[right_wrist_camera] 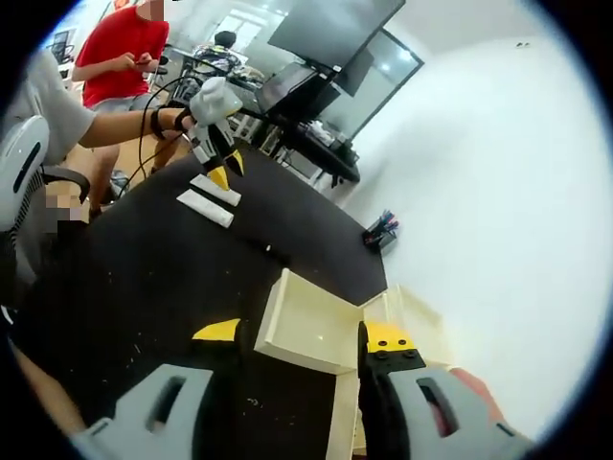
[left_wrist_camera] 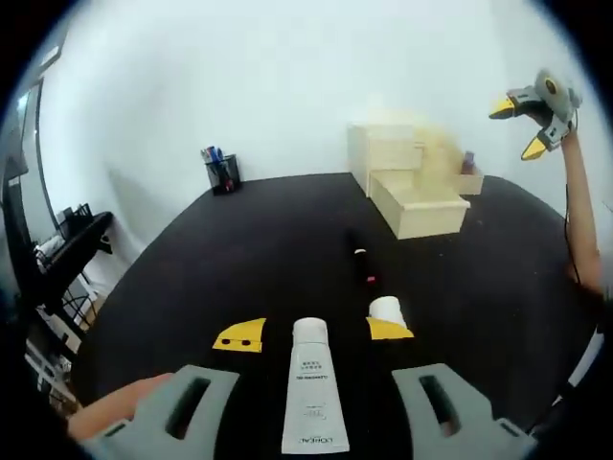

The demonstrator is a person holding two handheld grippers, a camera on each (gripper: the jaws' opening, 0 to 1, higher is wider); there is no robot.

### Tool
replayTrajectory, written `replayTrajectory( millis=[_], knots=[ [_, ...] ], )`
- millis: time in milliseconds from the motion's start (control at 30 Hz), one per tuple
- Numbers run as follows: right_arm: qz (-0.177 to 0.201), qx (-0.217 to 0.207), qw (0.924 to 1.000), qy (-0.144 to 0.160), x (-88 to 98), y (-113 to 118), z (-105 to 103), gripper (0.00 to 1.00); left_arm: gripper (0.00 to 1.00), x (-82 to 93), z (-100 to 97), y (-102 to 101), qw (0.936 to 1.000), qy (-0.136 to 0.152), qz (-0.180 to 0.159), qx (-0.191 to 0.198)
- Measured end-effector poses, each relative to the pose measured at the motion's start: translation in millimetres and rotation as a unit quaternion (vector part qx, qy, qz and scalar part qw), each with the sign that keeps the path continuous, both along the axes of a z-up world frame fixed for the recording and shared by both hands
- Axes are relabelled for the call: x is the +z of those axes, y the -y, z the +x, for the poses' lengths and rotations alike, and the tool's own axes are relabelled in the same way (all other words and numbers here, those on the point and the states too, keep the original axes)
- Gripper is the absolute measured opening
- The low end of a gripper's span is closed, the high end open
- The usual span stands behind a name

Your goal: Open the drawer, pick up the cosmetic bottles from the table one by one, place them into the drawer, release the gripper, close the drawer, and move the gripper away

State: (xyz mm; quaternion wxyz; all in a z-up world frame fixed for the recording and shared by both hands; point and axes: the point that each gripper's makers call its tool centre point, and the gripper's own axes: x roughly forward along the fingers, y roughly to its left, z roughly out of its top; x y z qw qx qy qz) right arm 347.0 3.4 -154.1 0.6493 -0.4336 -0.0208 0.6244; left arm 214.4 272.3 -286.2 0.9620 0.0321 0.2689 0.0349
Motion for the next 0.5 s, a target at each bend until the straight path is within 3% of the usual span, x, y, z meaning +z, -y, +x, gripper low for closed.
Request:
replayTrajectory(
  millis=[500],
  knots=[
    [-0.012, -0.002, 0.9999, 0.002, -9.1, 0, 0, 0.43, 0.3, -33.5, 10.5, -9, 0.9986, -0.046, 0.017, 0.02]
  ],
)
